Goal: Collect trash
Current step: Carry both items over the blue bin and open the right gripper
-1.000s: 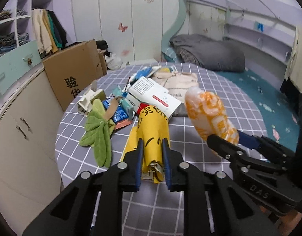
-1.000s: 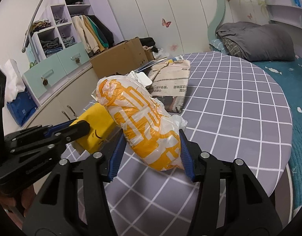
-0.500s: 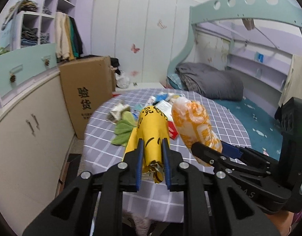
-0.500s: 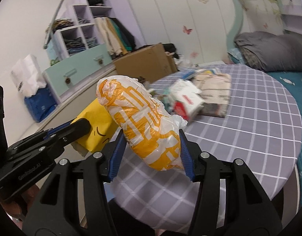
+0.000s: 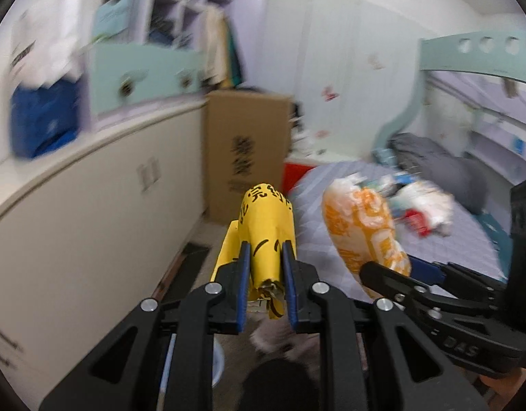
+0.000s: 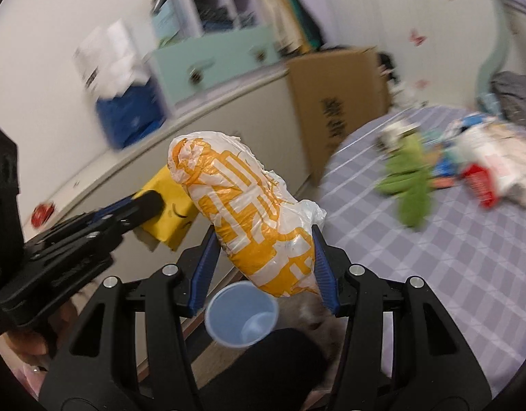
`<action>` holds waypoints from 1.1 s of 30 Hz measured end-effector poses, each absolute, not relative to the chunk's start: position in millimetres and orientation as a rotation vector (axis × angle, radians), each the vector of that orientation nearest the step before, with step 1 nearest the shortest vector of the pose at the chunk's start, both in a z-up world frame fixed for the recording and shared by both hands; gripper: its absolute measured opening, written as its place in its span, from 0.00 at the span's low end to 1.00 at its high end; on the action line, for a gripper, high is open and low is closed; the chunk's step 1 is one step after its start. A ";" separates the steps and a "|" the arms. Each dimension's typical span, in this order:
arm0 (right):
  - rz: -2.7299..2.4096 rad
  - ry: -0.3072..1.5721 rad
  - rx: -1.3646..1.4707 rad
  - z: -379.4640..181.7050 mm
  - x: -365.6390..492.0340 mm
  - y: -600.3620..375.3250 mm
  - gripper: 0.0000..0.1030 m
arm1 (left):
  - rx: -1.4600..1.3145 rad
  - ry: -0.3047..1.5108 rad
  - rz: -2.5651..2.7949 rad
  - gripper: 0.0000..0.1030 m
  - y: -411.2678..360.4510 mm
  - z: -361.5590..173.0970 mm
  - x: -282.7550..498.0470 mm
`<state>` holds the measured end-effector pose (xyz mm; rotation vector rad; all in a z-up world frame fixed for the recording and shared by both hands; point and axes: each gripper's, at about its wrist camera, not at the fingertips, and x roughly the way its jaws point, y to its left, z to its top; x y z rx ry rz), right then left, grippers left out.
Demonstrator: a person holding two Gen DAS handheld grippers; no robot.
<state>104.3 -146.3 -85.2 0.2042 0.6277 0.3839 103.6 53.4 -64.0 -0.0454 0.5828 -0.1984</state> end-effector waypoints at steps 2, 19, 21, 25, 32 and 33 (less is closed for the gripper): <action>0.449 0.712 0.184 -110.7 126.3 -106.8 0.50 | -0.059 0.625 -0.155 0.17 74.8 -81.5 112.2; 0.558 1.200 0.136 -283.8 230.6 25.8 0.53 | -0.254 1.035 0.140 0.17 219.3 -267.2 182.2; 0.556 1.219 0.138 -297.4 239.3 35.7 0.76 | -0.255 1.053 0.173 0.17 228.9 -275.9 187.1; 0.541 1.228 0.136 -311.4 245.1 40.9 0.79 | -0.267 1.075 0.192 0.17 237.1 -287.6 190.7; 0.484 1.190 0.081 -304.1 232.6 29.5 0.80 | -0.272 1.091 0.169 0.17 227.7 -300.3 196.0; 0.473 1.178 0.080 -301.0 231.0 26.0 0.80 | -0.268 1.092 0.162 0.17 222.8 -300.1 197.8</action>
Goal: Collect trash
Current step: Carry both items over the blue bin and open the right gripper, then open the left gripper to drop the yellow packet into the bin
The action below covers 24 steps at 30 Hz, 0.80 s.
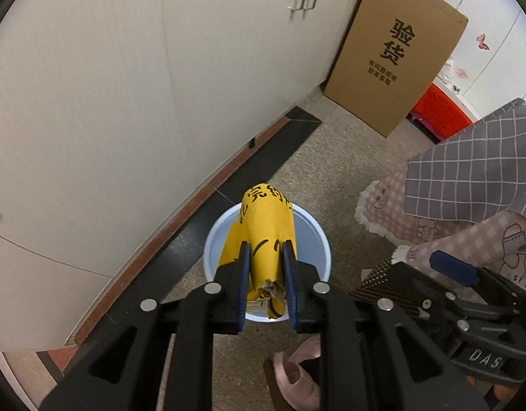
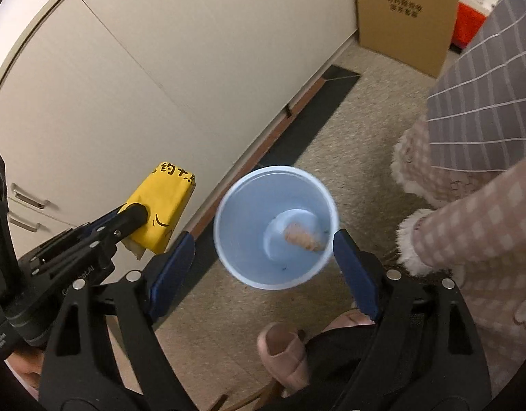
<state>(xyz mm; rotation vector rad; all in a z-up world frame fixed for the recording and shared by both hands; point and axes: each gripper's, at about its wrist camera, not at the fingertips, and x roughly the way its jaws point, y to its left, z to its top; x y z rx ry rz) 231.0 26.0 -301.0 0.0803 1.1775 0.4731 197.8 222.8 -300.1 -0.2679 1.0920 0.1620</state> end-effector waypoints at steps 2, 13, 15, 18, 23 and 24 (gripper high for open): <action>0.451 1.154 0.075 -294.4 228.5 21.1 0.81 | -0.260 1.093 0.153 0.18 217.0 -301.9 199.8; 0.393 1.010 0.091 -256.7 214.6 -2.3 0.82 | -0.219 1.071 0.127 0.18 196.9 -288.1 208.8; 0.376 0.977 0.072 -250.0 211.4 -4.3 0.82 | -0.212 1.069 0.125 0.18 193.4 -285.9 211.5; 0.365 0.954 0.051 -241.3 206.5 -8.1 0.82 | -0.198 1.065 0.122 0.19 188.5 -281.4 214.9; 0.335 0.921 0.073 -230.6 201.3 -25.6 0.82 | -0.174 1.040 0.134 0.32 184.5 -268.5 218.1; 0.332 0.918 0.083 -229.5 200.8 -29.7 0.83 | -0.171 1.031 0.144 0.38 184.7 -265.5 218.6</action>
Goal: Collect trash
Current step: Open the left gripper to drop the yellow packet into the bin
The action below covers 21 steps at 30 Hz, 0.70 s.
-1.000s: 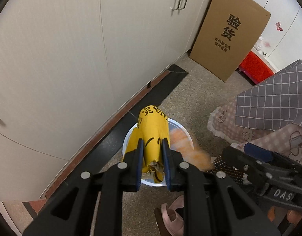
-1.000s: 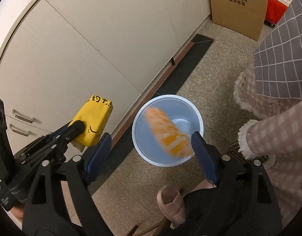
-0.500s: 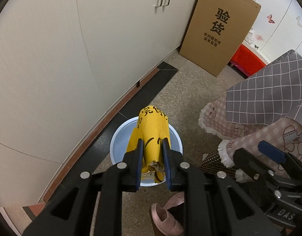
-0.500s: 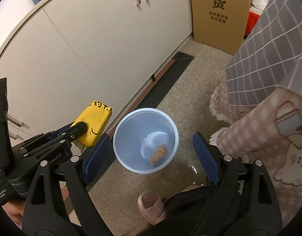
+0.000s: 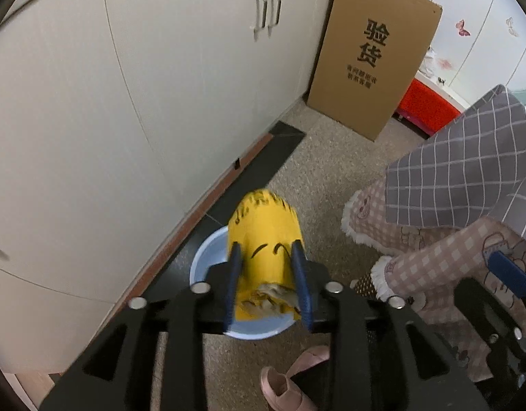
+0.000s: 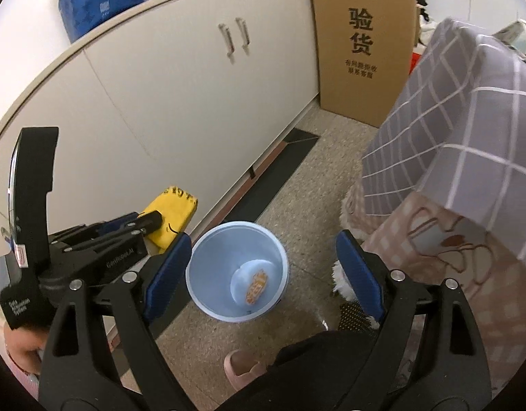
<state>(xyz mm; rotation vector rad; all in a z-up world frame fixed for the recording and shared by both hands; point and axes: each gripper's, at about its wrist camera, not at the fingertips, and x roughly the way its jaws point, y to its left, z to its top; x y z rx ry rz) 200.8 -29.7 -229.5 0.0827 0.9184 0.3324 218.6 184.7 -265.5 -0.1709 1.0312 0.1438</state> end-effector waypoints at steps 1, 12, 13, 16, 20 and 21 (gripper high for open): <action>0.330 0.918 0.090 -229.2 200.6 -32.8 0.83 | -0.164 1.031 0.159 0.60 184.1 -262.5 219.4; 0.343 0.894 0.139 -212.1 186.7 -51.9 0.83 | -0.143 0.967 0.212 0.74 174.7 -223.4 200.5; 0.347 0.887 0.142 -208.6 184.1 -53.3 0.83 | -0.147 0.958 0.213 0.74 174.3 -218.8 198.3; 0.361 0.873 0.149 -200.8 178.7 -55.7 0.83 | -0.167 0.912 0.219 0.74 173.0 -198.4 187.5; 0.386 0.838 0.172 -182.5 164.9 -61.8 0.83 | -0.177 0.834 0.218 0.75 166.9 -167.0 168.7; 0.392 0.829 0.177 -177.9 161.8 -63.5 0.83 | -0.177 0.819 0.217 0.75 165.0 -160.9 165.0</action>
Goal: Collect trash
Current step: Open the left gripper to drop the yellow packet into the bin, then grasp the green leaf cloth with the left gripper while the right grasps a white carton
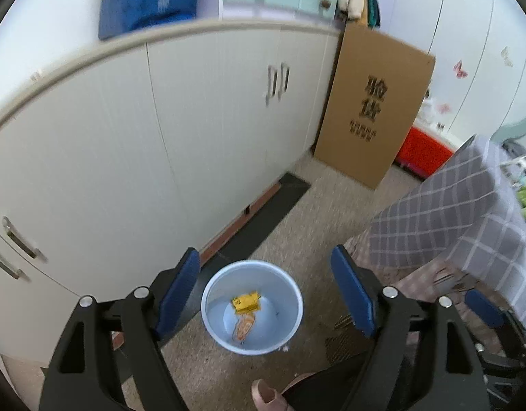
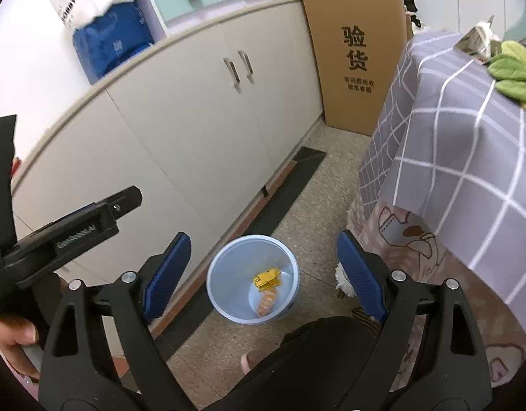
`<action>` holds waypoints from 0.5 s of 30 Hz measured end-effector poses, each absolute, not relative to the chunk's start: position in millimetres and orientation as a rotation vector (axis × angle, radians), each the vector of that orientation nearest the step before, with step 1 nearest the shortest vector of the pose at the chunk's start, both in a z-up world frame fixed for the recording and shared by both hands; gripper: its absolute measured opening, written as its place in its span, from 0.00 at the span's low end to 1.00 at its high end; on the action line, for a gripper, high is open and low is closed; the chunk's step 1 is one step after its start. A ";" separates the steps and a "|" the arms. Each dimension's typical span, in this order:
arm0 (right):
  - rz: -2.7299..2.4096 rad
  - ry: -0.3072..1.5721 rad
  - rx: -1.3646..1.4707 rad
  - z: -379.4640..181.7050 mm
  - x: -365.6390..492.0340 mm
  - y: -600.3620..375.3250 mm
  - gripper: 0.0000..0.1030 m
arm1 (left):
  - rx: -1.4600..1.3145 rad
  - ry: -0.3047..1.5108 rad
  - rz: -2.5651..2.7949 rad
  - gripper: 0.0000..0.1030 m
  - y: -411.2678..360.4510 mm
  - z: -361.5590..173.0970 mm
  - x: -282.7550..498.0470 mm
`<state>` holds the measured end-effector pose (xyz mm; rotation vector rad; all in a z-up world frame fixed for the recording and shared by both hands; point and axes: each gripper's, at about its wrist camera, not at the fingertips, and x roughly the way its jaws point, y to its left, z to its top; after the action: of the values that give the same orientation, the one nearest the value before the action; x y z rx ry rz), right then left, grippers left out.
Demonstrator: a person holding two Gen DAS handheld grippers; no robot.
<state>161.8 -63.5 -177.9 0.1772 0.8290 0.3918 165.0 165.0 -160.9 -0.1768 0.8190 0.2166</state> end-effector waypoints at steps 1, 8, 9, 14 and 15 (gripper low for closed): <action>0.398 0.817 0.182 -172.5 158.7 -64.4 0.83 | -0.174 0.796 0.212 0.75 161.4 -151.5 159.4; 0.415 0.707 0.198 -127.2 127.2 -81.7 0.85 | -0.136 0.651 0.177 0.77 130.3 -96.5 122.7; 0.409 0.685 0.201 -120.2 121.6 -87.0 0.85 | -0.132 0.638 0.170 0.77 125.1 -91.2 119.2; 0.350 0.594 0.217 -93.7 100.2 -121.3 0.85 | -0.114 0.560 0.111 0.80 93.1 -57.9 97.7; 0.338 0.583 0.226 -89.9 98.5 -129.4 0.86 | -0.107 0.549 0.098 0.80 85.5 -53.9 96.7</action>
<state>98.5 -129.4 -89.9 0.2261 0.5825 0.3377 96.8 85.5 -53.9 -0.1073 0.5488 0.0982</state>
